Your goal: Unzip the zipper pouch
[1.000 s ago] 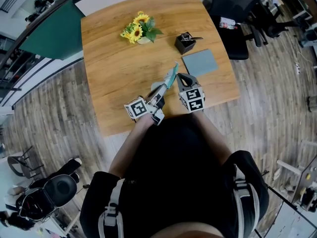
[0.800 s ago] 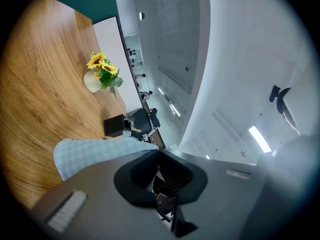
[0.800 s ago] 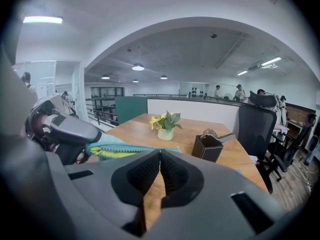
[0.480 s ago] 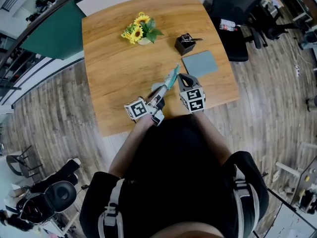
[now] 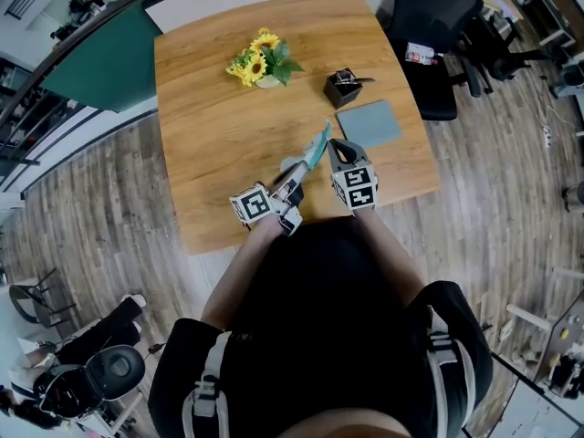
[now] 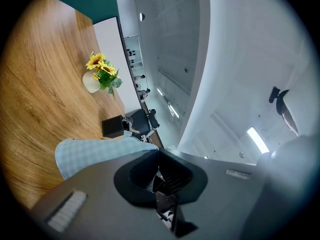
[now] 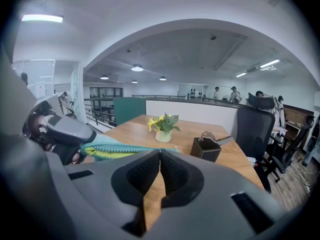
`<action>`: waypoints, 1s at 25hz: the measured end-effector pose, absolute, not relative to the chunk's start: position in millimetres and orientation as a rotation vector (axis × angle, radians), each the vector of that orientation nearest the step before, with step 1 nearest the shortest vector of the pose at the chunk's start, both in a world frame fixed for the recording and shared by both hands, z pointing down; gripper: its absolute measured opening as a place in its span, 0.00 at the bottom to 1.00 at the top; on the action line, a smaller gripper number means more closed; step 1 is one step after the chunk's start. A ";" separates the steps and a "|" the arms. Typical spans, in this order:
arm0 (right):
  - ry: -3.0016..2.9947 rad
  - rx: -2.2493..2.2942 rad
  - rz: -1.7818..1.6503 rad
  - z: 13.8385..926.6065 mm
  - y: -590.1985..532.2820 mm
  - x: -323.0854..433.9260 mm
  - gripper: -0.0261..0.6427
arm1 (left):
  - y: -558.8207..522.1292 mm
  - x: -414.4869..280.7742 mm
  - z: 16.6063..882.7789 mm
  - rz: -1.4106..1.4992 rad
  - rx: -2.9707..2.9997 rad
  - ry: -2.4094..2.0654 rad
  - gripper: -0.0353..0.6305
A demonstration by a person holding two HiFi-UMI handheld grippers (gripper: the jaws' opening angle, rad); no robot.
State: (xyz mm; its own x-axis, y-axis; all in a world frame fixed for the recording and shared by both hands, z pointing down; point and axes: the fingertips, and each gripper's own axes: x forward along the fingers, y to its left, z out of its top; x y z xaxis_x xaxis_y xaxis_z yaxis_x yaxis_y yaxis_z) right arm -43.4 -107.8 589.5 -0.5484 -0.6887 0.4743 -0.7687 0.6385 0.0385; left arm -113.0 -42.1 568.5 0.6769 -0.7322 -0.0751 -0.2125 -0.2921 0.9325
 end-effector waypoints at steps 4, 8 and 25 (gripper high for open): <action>-2.410 1.148 0.238 589.0 -107.8 -44.3 0.05 | -41.7 -112.8 565.9 -0.620 1.841 -0.745 0.05; -2.404 1.154 0.232 589.0 -109.4 -44.3 0.05 | -41.5 -113.9 564.4 -0.630 1.843 -0.740 0.05; -2.388 1.178 0.230 590.1 -110.0 -42.1 0.05 | -33.9 -118.8 569.7 -0.629 1.816 -0.723 0.05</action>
State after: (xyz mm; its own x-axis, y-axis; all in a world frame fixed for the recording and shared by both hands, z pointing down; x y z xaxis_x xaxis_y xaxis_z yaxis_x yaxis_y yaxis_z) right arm -42.1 -110.0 590.1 -0.5242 -0.7064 0.4757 -0.7843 0.6181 0.0536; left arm -118.8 -33.9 569.7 0.6810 -0.7274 -0.0846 -0.1851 -0.2828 0.9411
